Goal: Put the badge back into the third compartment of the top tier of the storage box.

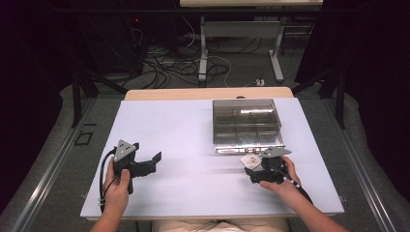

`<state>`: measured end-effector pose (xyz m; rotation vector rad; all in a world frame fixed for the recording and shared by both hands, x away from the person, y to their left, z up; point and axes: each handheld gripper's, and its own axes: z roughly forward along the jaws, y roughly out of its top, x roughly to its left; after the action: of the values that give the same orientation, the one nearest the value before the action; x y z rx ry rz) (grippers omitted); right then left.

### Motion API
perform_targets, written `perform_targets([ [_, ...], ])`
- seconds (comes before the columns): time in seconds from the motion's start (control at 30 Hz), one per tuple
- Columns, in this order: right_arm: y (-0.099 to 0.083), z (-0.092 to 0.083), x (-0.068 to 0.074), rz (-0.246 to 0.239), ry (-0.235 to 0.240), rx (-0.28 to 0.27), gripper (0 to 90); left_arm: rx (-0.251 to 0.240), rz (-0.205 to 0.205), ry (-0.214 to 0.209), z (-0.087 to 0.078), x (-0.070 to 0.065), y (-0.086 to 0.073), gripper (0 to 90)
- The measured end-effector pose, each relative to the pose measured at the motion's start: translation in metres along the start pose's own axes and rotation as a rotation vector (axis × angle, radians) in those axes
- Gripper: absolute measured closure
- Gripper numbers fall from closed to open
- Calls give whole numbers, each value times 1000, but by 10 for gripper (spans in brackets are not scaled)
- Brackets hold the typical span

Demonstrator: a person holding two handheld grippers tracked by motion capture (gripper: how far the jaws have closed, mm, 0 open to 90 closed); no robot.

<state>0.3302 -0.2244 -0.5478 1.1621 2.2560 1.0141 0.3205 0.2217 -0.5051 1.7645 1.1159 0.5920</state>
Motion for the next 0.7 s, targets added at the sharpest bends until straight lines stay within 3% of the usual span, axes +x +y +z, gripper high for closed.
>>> perform_targets([
  [0.27,1,9,1,-4,-12,18,150,0,-6,-1,0,1,0,71],
  [0.7,-2,18,-7,31,-27,14,169,0,-15,-3,-1,1,-1,71],
])
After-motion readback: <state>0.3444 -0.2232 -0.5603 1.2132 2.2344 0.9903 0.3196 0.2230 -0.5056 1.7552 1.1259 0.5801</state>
